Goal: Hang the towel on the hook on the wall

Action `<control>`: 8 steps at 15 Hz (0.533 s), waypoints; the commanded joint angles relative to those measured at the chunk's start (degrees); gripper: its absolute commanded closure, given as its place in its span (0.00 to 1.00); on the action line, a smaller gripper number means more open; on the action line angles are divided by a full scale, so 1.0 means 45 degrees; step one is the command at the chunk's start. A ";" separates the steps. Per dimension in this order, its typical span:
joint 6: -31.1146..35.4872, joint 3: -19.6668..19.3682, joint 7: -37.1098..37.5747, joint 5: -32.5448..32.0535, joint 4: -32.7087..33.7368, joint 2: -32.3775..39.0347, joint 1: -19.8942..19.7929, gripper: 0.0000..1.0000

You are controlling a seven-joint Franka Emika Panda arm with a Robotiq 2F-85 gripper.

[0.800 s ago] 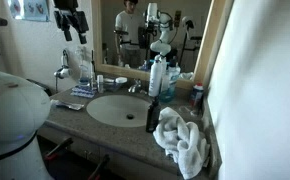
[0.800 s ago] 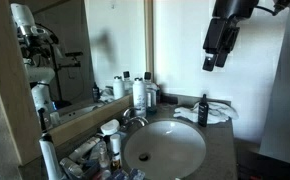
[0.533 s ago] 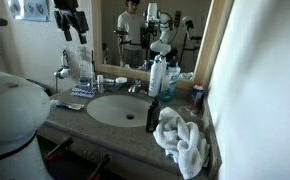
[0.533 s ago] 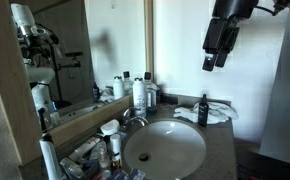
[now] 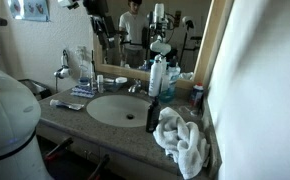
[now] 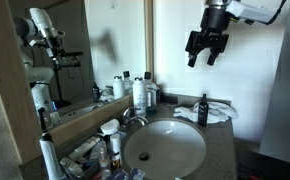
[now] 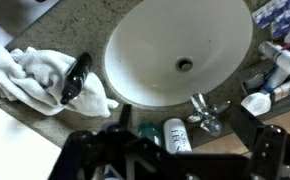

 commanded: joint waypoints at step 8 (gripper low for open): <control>0.2552 -0.0838 0.4100 -0.2103 0.0381 0.1995 -0.3268 0.00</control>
